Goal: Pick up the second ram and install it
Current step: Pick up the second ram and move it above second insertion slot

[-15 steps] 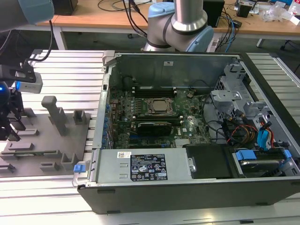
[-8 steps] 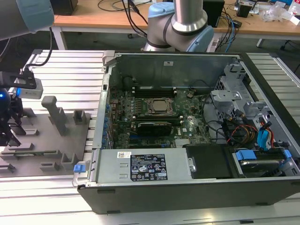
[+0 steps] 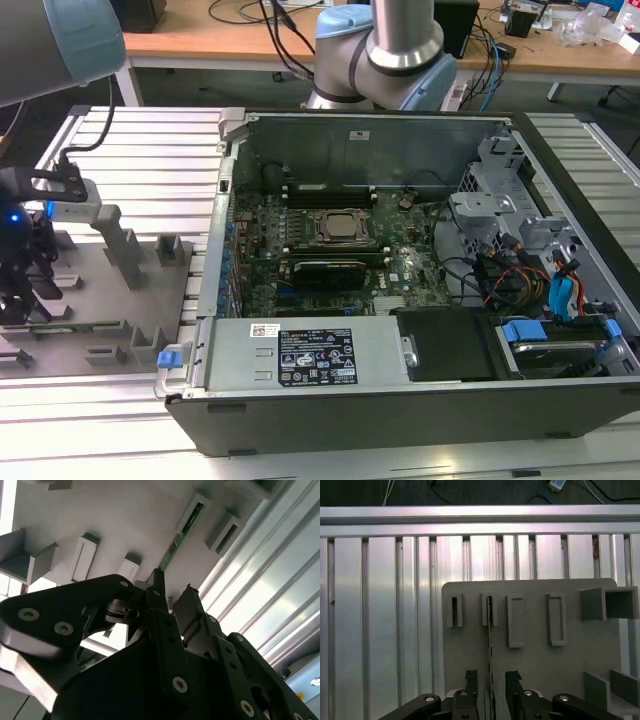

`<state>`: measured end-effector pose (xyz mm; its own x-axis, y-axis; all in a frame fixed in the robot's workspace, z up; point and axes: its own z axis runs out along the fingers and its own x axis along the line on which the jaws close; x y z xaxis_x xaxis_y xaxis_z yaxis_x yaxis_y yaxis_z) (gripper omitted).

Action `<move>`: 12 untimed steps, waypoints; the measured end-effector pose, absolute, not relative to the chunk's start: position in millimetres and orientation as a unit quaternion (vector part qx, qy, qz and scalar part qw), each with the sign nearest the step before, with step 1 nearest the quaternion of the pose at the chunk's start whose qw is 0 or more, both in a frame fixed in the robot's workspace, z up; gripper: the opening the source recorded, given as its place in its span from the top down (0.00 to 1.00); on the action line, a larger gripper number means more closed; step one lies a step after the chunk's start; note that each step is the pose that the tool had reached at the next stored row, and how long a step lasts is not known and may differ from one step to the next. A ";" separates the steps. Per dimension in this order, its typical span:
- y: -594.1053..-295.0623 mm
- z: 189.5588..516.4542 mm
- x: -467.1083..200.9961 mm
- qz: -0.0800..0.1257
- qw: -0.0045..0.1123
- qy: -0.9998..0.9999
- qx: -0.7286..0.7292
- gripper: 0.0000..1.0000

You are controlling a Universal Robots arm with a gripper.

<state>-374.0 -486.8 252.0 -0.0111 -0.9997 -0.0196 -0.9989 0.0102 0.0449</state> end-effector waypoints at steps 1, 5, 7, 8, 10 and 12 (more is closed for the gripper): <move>-486.7 250.4 -372.7 -0.023 0.009 -0.706 0.708 0.64; -487.0 242.0 -371.1 -0.023 0.009 -0.702 0.711 0.64; -487.1 235.8 -371.0 -0.023 0.009 -0.701 0.712 0.64; -487.1 233.2 -371.1 -0.023 0.010 -0.701 0.712 0.64; -487.2 229.7 -371.7 -0.023 0.010 -0.702 0.712 0.64; -487.1 223.1 -375.1 -0.023 0.009 -0.706 0.708 0.64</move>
